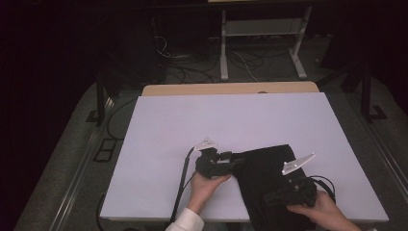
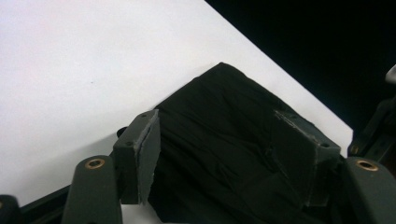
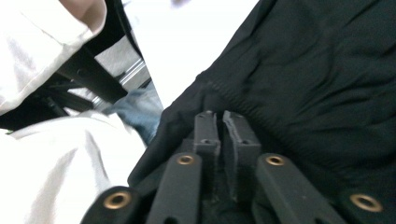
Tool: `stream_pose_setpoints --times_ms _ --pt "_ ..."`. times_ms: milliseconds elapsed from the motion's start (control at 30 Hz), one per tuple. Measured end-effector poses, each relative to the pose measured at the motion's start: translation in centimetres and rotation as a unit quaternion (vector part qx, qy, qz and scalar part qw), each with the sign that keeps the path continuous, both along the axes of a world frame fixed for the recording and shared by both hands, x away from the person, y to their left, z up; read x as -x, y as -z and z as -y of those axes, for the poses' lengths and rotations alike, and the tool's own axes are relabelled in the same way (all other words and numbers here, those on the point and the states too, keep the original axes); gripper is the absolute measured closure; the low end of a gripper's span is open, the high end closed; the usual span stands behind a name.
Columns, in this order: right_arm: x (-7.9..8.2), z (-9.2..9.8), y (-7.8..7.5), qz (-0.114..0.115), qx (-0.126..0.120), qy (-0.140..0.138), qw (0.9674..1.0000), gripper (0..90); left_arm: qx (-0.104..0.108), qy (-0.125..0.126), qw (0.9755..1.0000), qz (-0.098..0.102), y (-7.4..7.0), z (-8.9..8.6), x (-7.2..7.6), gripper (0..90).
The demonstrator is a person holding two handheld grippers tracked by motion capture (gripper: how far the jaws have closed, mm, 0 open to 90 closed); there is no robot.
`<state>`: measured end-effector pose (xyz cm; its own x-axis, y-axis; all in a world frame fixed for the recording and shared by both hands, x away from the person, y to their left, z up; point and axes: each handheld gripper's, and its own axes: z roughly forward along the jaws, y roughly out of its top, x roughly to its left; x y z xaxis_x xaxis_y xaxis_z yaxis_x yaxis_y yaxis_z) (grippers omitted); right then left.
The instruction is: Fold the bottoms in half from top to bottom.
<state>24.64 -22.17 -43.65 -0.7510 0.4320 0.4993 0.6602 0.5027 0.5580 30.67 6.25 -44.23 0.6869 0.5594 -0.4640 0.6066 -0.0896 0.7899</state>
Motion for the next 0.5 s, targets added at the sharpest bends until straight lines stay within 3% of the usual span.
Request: stream_pose_setpoints --times_ms 267,500 --pt "-1.3 2.0 -1.9 0.061 -0.030 0.053 0.9963 52.3 -0.011 0.000 0.9999 0.003 0.0 0.2 -0.1 25.7" --pt "-2.5 3.7 -2.9 0.085 -0.020 0.101 0.9911 32.7 -0.022 0.006 0.9997 0.001 -0.1 0.4 -0.3 21.0"
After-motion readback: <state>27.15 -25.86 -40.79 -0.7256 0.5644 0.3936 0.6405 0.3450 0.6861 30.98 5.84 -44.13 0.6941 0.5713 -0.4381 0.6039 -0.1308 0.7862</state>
